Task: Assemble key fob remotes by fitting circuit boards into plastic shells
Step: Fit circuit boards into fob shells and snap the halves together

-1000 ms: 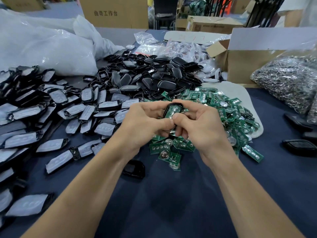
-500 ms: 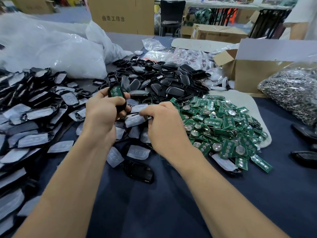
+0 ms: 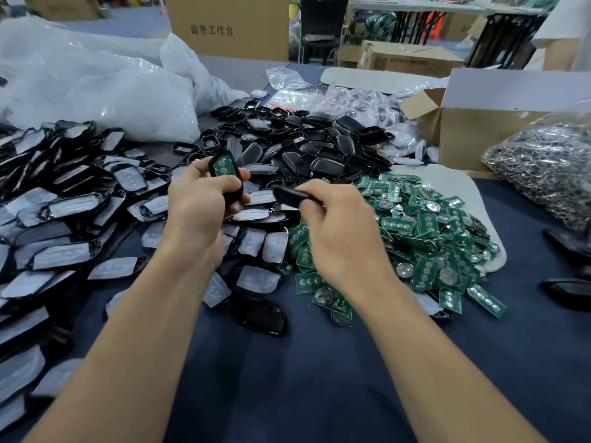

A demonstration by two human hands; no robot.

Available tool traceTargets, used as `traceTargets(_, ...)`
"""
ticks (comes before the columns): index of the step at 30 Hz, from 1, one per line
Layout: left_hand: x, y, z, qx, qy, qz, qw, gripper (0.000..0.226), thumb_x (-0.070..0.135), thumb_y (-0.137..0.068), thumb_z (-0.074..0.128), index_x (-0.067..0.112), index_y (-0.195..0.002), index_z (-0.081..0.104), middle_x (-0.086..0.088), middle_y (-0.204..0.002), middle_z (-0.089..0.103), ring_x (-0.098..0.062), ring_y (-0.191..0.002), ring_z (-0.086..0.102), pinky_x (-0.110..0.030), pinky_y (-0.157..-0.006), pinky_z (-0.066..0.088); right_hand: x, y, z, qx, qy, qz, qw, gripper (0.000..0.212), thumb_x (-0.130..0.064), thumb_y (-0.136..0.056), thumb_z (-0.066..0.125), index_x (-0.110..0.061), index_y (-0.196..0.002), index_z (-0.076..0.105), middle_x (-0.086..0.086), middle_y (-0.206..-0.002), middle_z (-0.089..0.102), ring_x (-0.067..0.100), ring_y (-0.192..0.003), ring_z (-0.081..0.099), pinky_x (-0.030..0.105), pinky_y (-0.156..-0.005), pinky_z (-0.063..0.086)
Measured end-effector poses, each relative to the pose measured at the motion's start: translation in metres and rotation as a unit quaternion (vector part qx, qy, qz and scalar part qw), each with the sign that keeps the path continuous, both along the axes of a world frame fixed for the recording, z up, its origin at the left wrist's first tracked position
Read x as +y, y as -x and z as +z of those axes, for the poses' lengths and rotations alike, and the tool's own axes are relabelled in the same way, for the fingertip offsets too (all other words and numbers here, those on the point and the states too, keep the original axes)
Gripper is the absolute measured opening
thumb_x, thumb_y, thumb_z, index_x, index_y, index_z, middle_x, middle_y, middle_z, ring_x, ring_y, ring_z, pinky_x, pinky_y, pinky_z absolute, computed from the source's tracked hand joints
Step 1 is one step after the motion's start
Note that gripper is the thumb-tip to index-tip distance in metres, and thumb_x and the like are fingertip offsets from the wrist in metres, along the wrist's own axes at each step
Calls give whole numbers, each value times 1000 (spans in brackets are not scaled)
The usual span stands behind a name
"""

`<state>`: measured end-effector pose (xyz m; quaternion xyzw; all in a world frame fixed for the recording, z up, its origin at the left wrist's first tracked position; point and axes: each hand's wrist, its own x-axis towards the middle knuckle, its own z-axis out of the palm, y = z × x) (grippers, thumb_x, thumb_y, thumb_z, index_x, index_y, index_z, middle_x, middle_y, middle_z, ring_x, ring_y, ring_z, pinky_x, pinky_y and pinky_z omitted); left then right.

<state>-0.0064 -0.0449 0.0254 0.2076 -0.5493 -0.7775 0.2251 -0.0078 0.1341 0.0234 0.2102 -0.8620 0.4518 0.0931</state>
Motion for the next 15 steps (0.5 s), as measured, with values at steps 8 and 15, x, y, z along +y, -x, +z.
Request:
traceTargets(8,58,-9,-5,-18,84,-143,986,34,-3,-71,60,10,-102,63,-8,-75,76,-21,-50,55,-25,-40,37,63,-19,-15,-119,55,-40,991,18,-18,-105,52,-31,-100,62,-5,-73,72,8,-55,60,33,-57,54)
traceTargets(15,81,-14,-11,-38,134,-189,972,36,5,-67,60,17,-100,70,-8,-79,77,-18,-50,54,-22,-39,36,73,-11,-16,-219,216,-31,951,19,-13,-94,65,-29,-85,69,7,-70,73,12,-54,57,26,-53,45)
